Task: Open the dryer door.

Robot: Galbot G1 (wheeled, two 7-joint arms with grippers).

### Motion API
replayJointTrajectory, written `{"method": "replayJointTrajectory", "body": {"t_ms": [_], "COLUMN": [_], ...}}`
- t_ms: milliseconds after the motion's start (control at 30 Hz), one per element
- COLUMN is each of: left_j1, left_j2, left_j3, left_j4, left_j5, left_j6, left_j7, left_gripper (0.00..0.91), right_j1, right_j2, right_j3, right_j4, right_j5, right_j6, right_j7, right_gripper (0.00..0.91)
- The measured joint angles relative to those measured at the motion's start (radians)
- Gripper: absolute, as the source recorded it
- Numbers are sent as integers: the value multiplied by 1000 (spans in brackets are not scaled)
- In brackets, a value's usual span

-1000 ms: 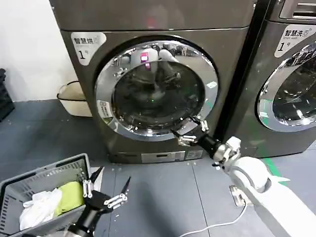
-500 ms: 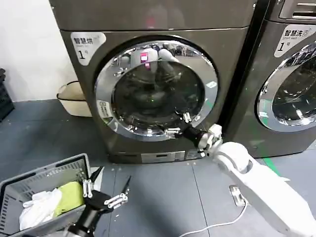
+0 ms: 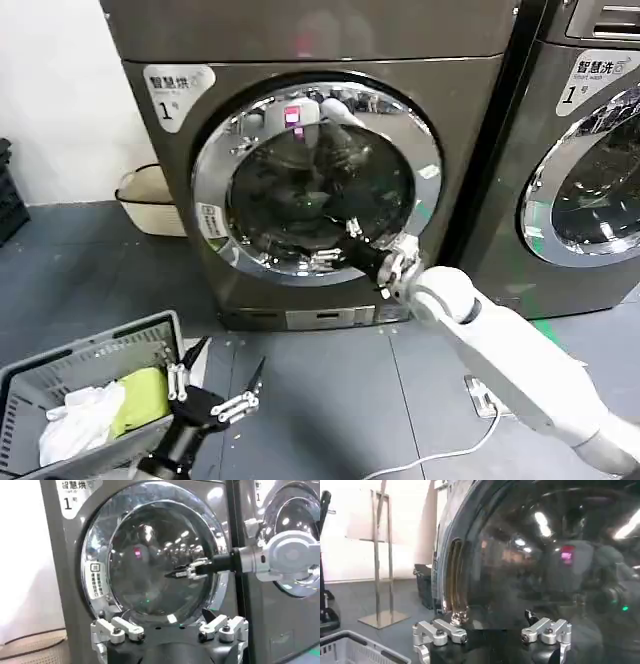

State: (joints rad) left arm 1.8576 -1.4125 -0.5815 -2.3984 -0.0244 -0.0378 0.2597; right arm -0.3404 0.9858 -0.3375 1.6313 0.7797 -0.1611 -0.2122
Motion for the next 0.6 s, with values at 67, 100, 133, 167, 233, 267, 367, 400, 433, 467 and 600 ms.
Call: {"method": "replayJointTrajectory", "body": {"t_ms": [67, 100, 133, 167, 233, 267, 367, 400, 433, 467, 600], "left_j1": [0, 0, -1, -1, -1, -1, -2, -3, -3, -4, -7], "left_j2": [0, 0, 0, -1, -1, -2, -3, -3, -3, -3, -2], "left_j3": [0, 0, 0, 0, 0, 0, 2, 2, 2, 2, 2], "left_j4": [1, 1, 2, 2, 4, 5, 6, 7, 8, 8, 11], "left_j5": [0, 0, 0, 0, 0, 0, 0, 0, 0, 0, -1], "left_j6": [0, 0, -1, -1, -1, -1, -1, -1, -1, -1, -1], "left_j7": [0, 0, 0, 0, 0, 0, 1, 1, 1, 1, 1], "left_gripper": [907, 907, 907, 907, 907, 907, 907, 907, 907, 907, 907], "right_j1": [14, 20, 27, 32, 41, 43, 51, 54, 59, 63, 81], "right_j2": [12, 18, 25, 32, 43, 49, 64, 69, 76, 82, 105], "right_j3": [-16, -22, -28, -33, -41, -45, -56, -60, -65, -70, -86], "right_j4": [-12, -17, -22, -26, -30, -31, -32, -34, -37, -41, -56], "right_j5": [0, 0, 0, 0, 0, 0, 1, 1, 1, 1, 1], "right_j6": [-1, -2, -3, -4, -6, -7, -11, -12, -14, -15, -18], "right_j7": [0, 1, 3, 5, 8, 9, 13, 16, 20, 22, 35], "right_gripper": [907, 907, 907, 907, 907, 907, 907, 907, 907, 907, 907]}}
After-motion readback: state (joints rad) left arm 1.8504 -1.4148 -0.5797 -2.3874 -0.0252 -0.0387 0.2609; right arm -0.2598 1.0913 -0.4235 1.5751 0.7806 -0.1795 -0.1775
